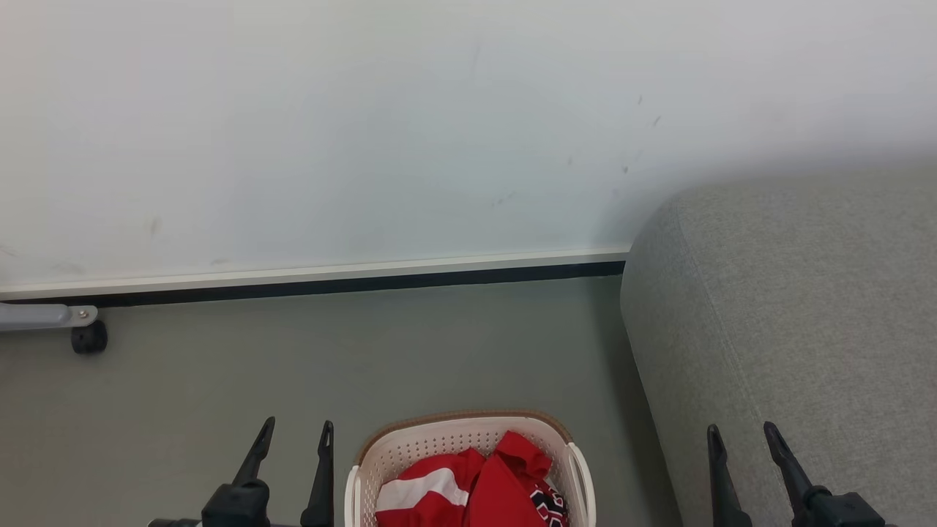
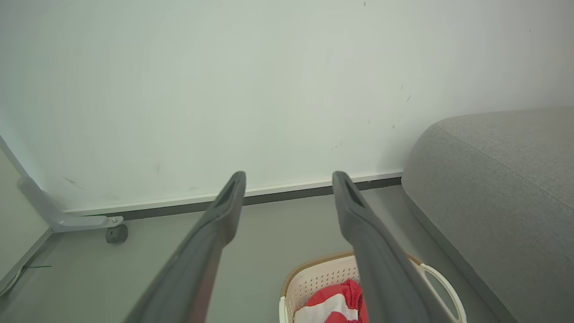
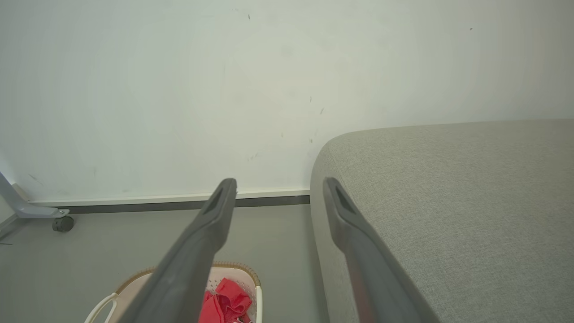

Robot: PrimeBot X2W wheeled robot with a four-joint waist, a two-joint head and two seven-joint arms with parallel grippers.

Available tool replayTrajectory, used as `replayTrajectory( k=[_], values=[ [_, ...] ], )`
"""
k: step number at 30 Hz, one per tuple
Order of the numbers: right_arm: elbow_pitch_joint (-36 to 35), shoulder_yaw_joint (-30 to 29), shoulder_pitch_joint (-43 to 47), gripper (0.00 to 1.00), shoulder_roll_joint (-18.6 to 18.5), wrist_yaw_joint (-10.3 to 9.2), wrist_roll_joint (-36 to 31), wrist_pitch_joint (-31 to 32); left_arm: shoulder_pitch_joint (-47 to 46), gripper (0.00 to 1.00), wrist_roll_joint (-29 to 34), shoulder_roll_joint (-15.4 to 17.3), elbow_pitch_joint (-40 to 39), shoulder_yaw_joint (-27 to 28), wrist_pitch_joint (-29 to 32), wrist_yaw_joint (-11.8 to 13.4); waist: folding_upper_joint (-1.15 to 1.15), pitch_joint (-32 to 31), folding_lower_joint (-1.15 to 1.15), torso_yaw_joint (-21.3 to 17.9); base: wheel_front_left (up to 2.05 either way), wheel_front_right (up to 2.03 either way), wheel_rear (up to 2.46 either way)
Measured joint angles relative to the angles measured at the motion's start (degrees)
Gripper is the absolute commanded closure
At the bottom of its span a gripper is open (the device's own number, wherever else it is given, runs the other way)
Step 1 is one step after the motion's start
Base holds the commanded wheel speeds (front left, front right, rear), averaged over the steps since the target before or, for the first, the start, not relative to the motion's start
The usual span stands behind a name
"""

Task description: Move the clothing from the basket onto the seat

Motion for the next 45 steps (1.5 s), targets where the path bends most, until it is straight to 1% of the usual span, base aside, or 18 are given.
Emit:
replayTrajectory(
  k=[7, 10, 17, 20, 29, 31, 34, 37, 39, 45],
  values=[
    [-0.98, -0.44, 0.02, 0.00, 0.01, 0.00, -0.33, 0.00, -0.03, 0.00, 0.66, 0.02, -0.66, 0.08, 0.00, -0.81, 0.00, 1.72, 0.00, -0.17, 0.00, 0.00, 0.00],
    [-1.75, -0.57, 0.01, 0.00, 0.03, 0.00, -0.62, -0.01, -0.20, 0.00, 2.04, 0.30, -1.13, -0.16, 0.00, -1.18, 0.00, 2.92, 0.00, -0.24, 0.00, 0.00, 0.00],
    [-3.39, -0.78, -0.93, 0.00, 0.36, 0.00, -0.88, -0.01, -3.06, 0.00, 3.30, 0.69, -1.10, -1.34, 0.00, -2.03, 0.00, 7.29, 0.01, -0.62, 0.00, 0.00, 0.00],
    [-4.00, -0.79, -2.38, 0.00, 0.41, 0.00, -1.23, -0.01, -4.51, 0.00, 3.82, 0.69, -0.32, -2.29, 0.00, -2.99, 0.00, 9.52, 0.01, -0.96, 0.00, 0.00, 0.00],
    [-7.22, -0.75, -8.20, 0.00, -0.16, 0.16, -2.89, -0.02, -10.49, 0.00, 6.33, -0.18, 5.23, -5.83, 0.00, -4.97, 0.01, 16.54, 0.01, -3.27, 0.00, 0.00, 0.00],
    [-7.72, -0.70, -9.30, 0.00, -0.24, 0.58, -3.00, -0.14, -12.17, 0.00, 7.02, -0.48, 6.75, -6.80, -0.01, -5.02, 0.00, 18.09, 0.02, -4.02, 0.00, 0.00, 0.00],
    [-8.81, -0.69, -11.15, 0.00, -0.43, 0.67, -3.33, -0.40, -14.79, 0.00, 7.69, -0.79, 9.02, -8.22, 0.01, -6.02, 0.01, 20.49, 0.01, -5.24, 0.00, 0.00, 0.00],
    [-10.06, -0.71, -13.15, 0.00, -0.68, 1.11, -3.96, -0.43, -17.09, 0.00, 8.90, -1.34, 11.43, -9.14, 0.11, -6.21, 0.01, 22.91, 0.02, -6.51, 0.00, 0.00, 0.00],
    [-10.65, -0.74, -13.72, 0.00, -0.74, 1.16, -4.15, -0.43, -17.94, 0.00, 9.28, -1.51, 12.28, -9.37, 0.37, -6.46, 0.01, 23.72, 0.02, -6.92, 0.00, 0.00, 0.00],
    [-14.00, -0.80, -17.09, 0.00, -0.75, 1.33, -4.97, -0.43, -22.84, 0.00, 10.28, -1.74, 17.26, -10.35, 1.69, -6.52, 0.01, 28.77, 0.02, -9.29, 0.00, 0.00, 0.00]
  ],
)
